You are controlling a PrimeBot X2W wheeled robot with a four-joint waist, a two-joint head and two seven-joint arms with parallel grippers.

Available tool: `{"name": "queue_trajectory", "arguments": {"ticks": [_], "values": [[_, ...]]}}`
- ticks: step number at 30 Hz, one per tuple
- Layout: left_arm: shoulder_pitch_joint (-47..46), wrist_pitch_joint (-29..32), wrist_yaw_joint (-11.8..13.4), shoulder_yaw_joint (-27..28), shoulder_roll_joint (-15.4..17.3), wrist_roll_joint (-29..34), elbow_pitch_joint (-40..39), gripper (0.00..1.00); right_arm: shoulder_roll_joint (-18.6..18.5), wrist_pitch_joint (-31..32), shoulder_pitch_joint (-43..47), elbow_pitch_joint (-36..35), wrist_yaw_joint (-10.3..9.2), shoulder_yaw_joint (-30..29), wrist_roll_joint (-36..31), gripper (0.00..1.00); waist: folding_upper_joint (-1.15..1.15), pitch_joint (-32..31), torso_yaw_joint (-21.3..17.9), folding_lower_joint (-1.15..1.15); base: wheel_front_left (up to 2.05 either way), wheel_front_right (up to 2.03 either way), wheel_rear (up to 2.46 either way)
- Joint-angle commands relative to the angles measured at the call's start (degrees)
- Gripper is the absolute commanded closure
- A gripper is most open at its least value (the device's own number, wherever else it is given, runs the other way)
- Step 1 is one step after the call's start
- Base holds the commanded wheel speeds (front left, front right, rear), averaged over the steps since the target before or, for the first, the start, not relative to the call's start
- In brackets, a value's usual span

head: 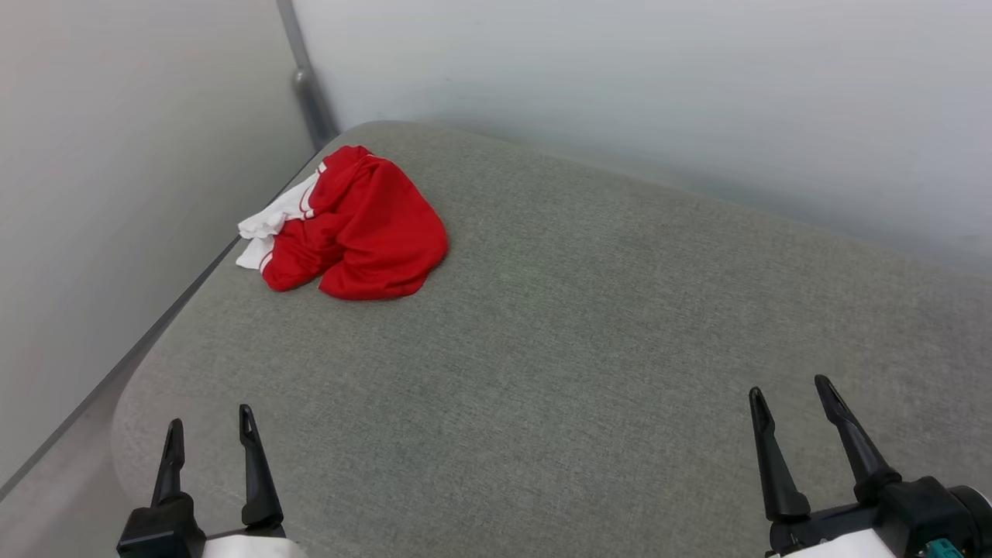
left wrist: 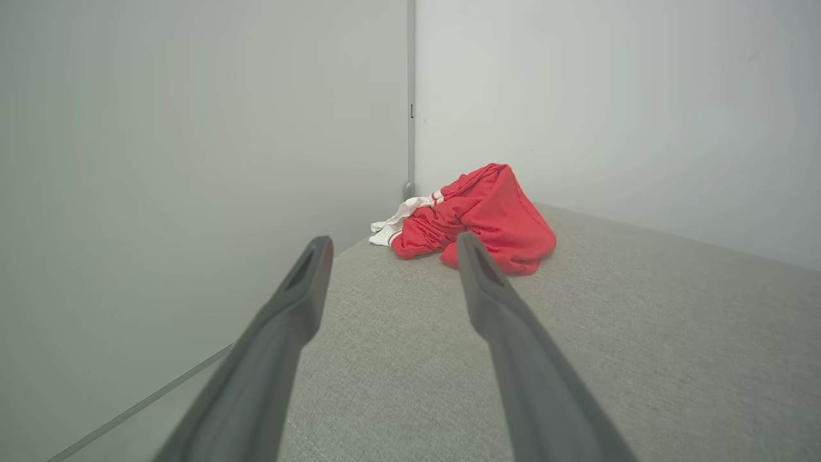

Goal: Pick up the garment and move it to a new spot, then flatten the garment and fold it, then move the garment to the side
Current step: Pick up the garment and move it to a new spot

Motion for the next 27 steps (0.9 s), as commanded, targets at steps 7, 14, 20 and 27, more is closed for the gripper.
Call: {"name": "queue_trajectory", "arguments": {"ticks": [7, 14, 20, 27], "values": [[0.6, -0.2, 0.2, 0.2, -0.1, -0.2, 0.1, 0.00, 0.1, -0.1, -0.1, 0.2, -0.04, 0.4, -0.4, 0.00, 0.00, 0.0, 1.7, 0.00, 0.00, 0.00, 0.00], [-4.6, -0.2, -2.1, 3.9, 0.3, -2.3, 2.8, 0.00, 0.1, -0.1, -1.2, -0.6, -0.04, 0.5, -1.7, 0.00, 0.00, 1.8, -0.2, 0.00, 0.00, 0.00, 0.00], [-15.9, -0.2, -7.6, 9.6, 4.8, -4.9, 6.4, 0.00, 0.0, -0.1, -3.3, -2.0, -0.04, -0.3, -4.6, 0.00, 0.00, 6.6, -3.1, 0.00, 0.00, 0.00, 0.00], [-32.5, -0.2, -13.2, 14.7, 14.3, -8.6, 13.7, 0.00, 0.0, -0.1, -7.0, -4.9, -0.04, -2.9, -8.2, 0.00, 0.00, 15.5, -6.1, 0.00, 0.00, 0.00, 0.00]]}}
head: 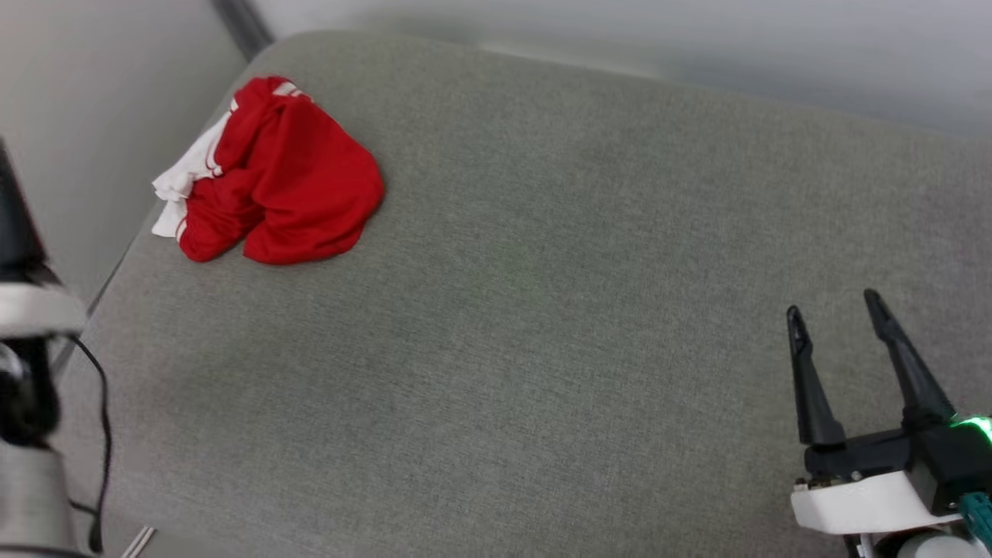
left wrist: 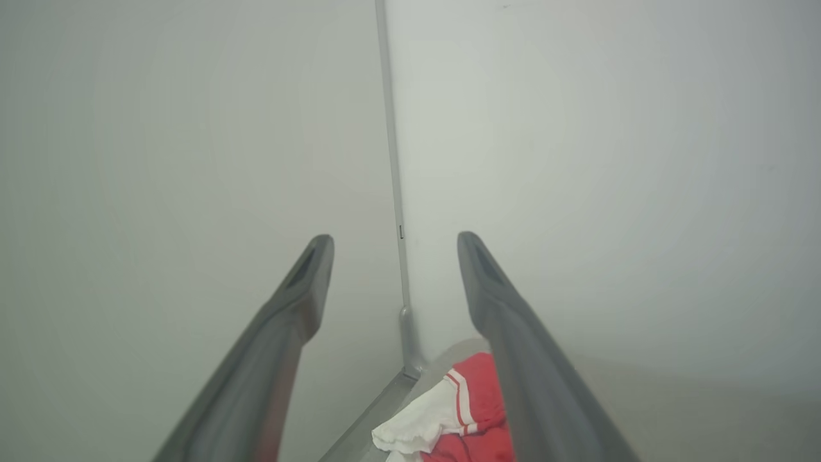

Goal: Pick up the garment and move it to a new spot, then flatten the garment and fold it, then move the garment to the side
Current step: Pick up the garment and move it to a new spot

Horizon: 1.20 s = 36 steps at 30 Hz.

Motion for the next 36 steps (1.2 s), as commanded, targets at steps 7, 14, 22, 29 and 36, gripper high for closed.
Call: {"name": "queue_trajectory", "arguments": {"ticks": [7, 14, 22, 29, 36], "values": [[-18.6, 0.7, -3.3, -0.2, 10.5, -6.6, 12.9, 0.00, 0.0, -0.1, -5.0, -3.8, -0.04, -1.6, -3.6, 0.00, 0.00, 12.9, -3.7, 0.00, 0.00, 0.00, 0.00], [-28.4, 11.1, -3.6, -10.8, 18.8, -17.3, 20.4, 0.00, 0.0, -0.1, -7.4, -7.4, -0.04, -2.2, -6.2, 0.00, 0.00, 18.6, -4.9, 0.00, 0.00, 0.00, 0.00], [-30.7, 32.3, -3.6, -26.1, 26.7, -35.1, 20.9, 0.00, -0.2, -0.1, -9.4, -10.9, -0.04, -1.5, -7.8, 0.00, 0.00, 22.7, -6.4, 0.00, 0.00, 0.00, 0.00], [-30.8, 47.0, -3.6, -35.1, 30.9, -46.6, 20.7, 0.00, -0.7, -0.1, -10.3, -12.3, -0.04, -1.6, -8.3, 0.00, 0.00, 25.8, -7.8, 0.00, 0.00, 0.00, 0.00], [-31.5, 53.0, -3.6, -40.5, 30.2, -50.5, 23.7, 0.00, -0.8, -0.1, -10.5, -12.6, -0.04, -2.0, -8.3, 0.00, 0.00, 28.0, -8.5, 0.00, 0.00, 0.00, 0.00]]}}
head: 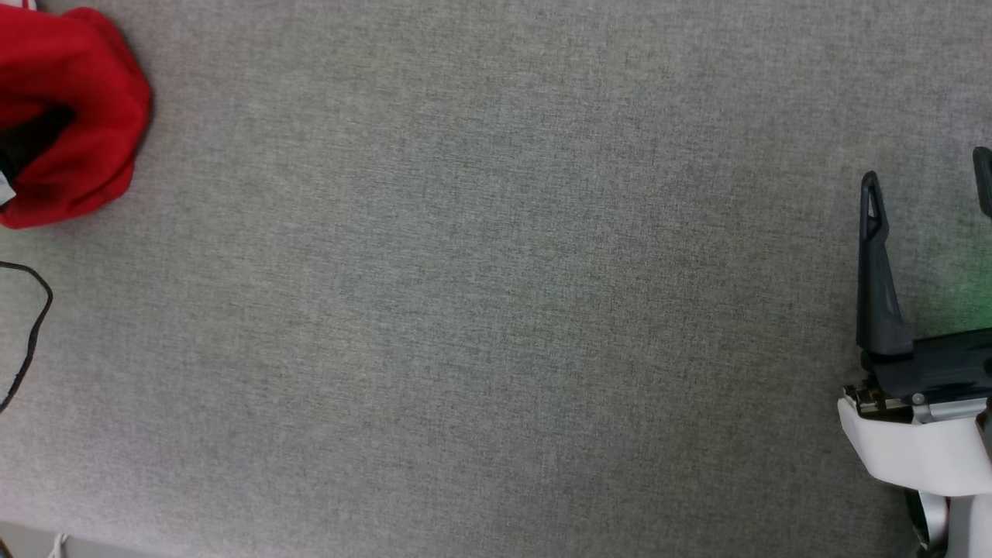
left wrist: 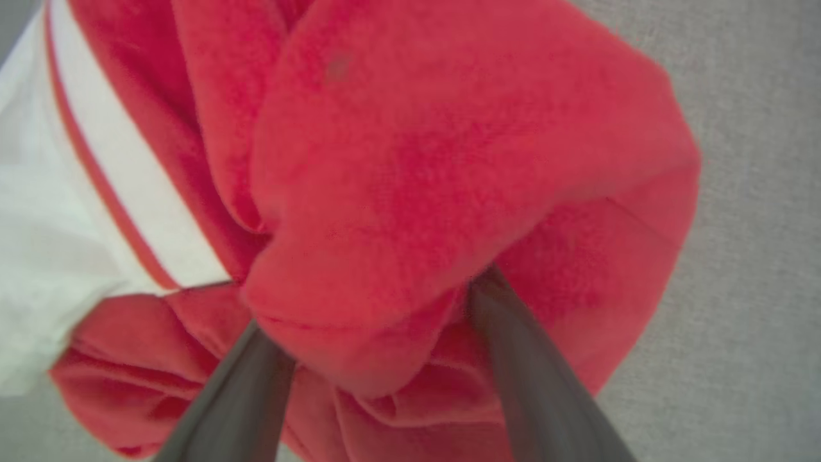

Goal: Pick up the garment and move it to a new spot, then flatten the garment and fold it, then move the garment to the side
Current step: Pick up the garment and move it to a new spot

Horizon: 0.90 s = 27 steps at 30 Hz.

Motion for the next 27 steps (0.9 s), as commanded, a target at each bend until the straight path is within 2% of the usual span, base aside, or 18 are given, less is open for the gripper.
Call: {"name": "queue_trajectory", "arguments": {"ticks": [1, 5, 6, 7, 8, 11, 17, 24, 27], "values": [[-0.2, 0.6, 0.1, -1.0, -0.8, -0.1, 0.6, 0.00, -0.3, -0.1, -0.7, -0.1, -0.04, 0.0, -0.3, 0.00, 0.00, 0.4, -0.2, -0.01, 0.00, 0.00, 0.00], [-0.4, 0.6, 0.1, -4.3, -2.6, -0.3, 2.4, 0.00, -0.2, -0.1, -1.0, 0.2, -0.04, 0.2, -0.1, 0.00, 0.00, 0.8, -0.5, -0.01, 0.00, 0.00, 0.00], [-0.6, 0.4, 0.1, -4.9, -2.8, -0.2, 2.7, 0.26, -0.2, -0.1, -1.1, 0.4, -0.04, 0.3, 0.0, 0.00, 0.00, 0.7, -0.5, -0.01, 0.00, 0.00, 0.00], [-0.8, -0.1, 0.0, -5.6, -2.8, -0.1, 2.8, 0.80, -0.2, -0.1, -1.2, 0.6, -0.04, 0.3, 0.1, 0.00, 0.00, 0.5, -0.5, -0.01, 0.00, 0.00, 0.00], [-1.1, -0.3, 0.0, -6.2, -2.7, -0.2, 2.8, 1.00, -0.1, -0.1, -1.2, 0.8, -0.04, 0.3, 0.2, 0.00, 0.00, 0.2, -0.5, -0.01, 0.00, 0.00, 0.00], [-2.5, -2.3, 0.0, -6.8, -1.1, -0.5, 2.8, 1.00, 0.0, -0.1, -1.2, 1.5, -0.04, 0.8, 0.8, 0.00, 0.00, -1.6, -0.6, -0.01, 0.00, 0.00, 0.00], [-5.7, -6.4, 0.1, -8.6, 4.5, 1.0, -0.6, 1.00, 0.4, -0.1, -0.7, 3.4, -0.04, 2.1, 2.4, 0.00, 0.00, -7.1, -1.0, -0.01, 0.00, 0.00, 0.00], [-10.4, -8.1, 0.1, -12.0, 9.8, 3.8, -8.9, 1.00, 0.5, -0.1, 0.2, 5.7, -0.04, 3.3, 5.4, 0.00, 0.00, -13.2, -1.8, -0.01, 0.00, 0.00, 0.00], [-13.0, -7.9, 0.1, -13.4, 10.7, 4.9, -12.7, 1.00, 0.6, -0.1, 0.4, 6.5, -0.04, 3.6, 7.2, 0.00, 0.00, -15.3, -2.6, -0.01, 0.00, 0.00, 0.00]]}}
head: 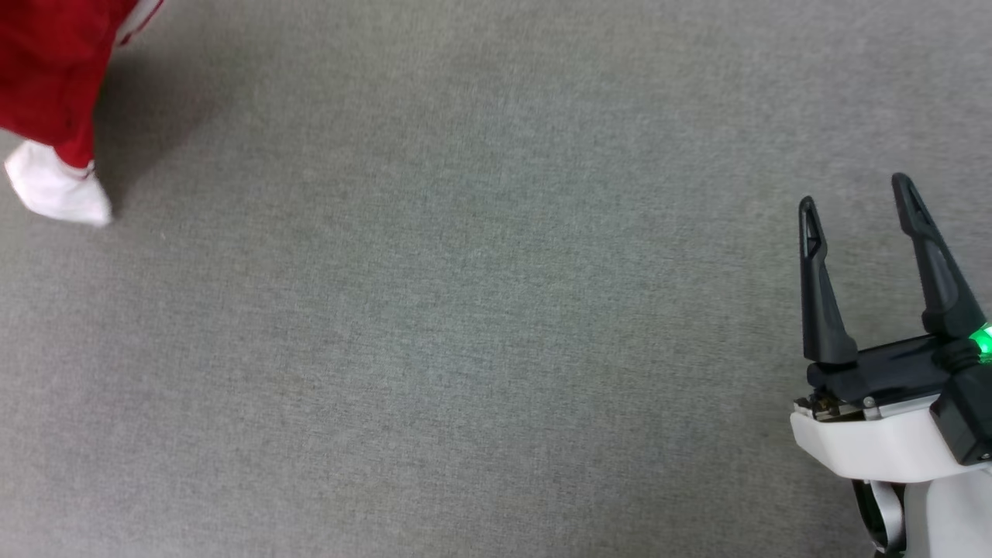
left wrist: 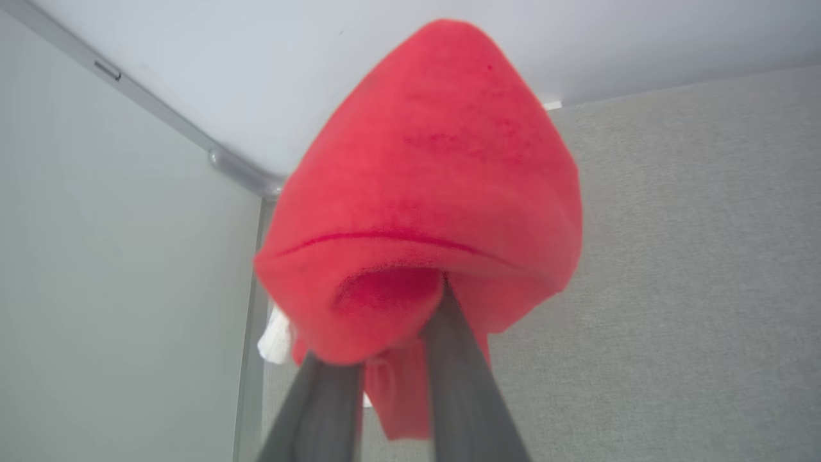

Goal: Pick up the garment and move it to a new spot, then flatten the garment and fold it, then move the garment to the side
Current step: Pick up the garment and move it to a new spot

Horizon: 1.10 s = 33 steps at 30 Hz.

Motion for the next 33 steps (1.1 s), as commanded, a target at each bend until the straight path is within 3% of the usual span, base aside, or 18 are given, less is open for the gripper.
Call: {"name": "queue_trajectory", "arguments": {"ticks": [1, 11, 23, 33], "values": [[-1.3, 0.3, 0.1, -0.7, 0.1, 0.5, -1.5, 1.00, 0.2, -0.1, 0.7, 0.3, -0.04, 0.2, 0.7, 0.00, 0.00, -2.1, -1.2, 0.00, 0.00, 0.00, 0.00], [-9.7, 3.3, 0.1, -5.8, -1.3, 4.2, -14.4, 1.00, 0.2, -0.1, 1.8, 2.2, -0.04, 0.8, 5.3, 0.00, 0.00, -8.0, -8.3, 0.00, 0.00, 0.00, 0.00], [-14.3, 3.3, 0.1, -13.8, -9.2, 4.9, -23.3, 1.00, 0.2, -0.1, 3.2, 3.4, -0.04, 0.1, 8.2, 0.00, 0.00, -11.4, -18.1, 0.00, 0.00, 0.00, 0.00], [-4.4, -1.0, 0.1, -24.6, -17.3, 6.2, -25.6, 1.00, 0.2, -0.1, 3.2, 4.0, -0.04, -0.4, 8.6, 0.00, 0.00, -10.5, -20.2, 0.00, 0.00, 0.00, 0.00]]}}
